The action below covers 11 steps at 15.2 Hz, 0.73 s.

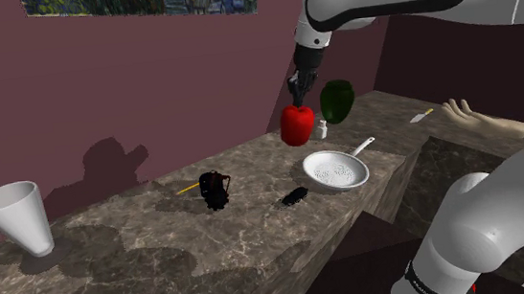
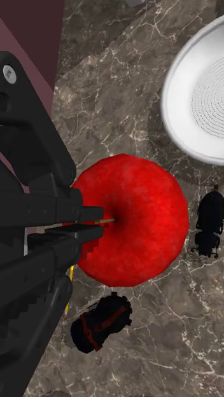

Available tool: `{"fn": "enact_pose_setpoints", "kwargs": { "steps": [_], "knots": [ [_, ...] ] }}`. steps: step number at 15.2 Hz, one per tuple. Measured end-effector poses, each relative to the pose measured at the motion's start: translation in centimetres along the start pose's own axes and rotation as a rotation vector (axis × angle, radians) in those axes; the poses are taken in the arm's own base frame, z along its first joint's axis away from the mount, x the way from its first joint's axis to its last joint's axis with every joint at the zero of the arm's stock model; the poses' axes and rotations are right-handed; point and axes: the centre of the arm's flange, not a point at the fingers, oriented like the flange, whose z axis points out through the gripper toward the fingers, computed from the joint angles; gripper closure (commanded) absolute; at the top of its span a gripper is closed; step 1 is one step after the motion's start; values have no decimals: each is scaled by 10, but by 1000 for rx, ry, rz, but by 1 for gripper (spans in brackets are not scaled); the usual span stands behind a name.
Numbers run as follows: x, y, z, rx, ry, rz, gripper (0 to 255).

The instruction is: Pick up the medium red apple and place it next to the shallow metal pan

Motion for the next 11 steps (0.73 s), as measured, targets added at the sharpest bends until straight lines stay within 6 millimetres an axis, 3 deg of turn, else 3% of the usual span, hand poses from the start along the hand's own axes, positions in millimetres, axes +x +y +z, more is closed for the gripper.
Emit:
{"fn": "enact_pose_setpoints", "kwargs": {
  "steps": [5, 11],
  "knots": [
    [64, -16, 10, 0, 0, 0, 255],
    [72, -20, 37, 1, -1, 0, 255]
  ]
}}
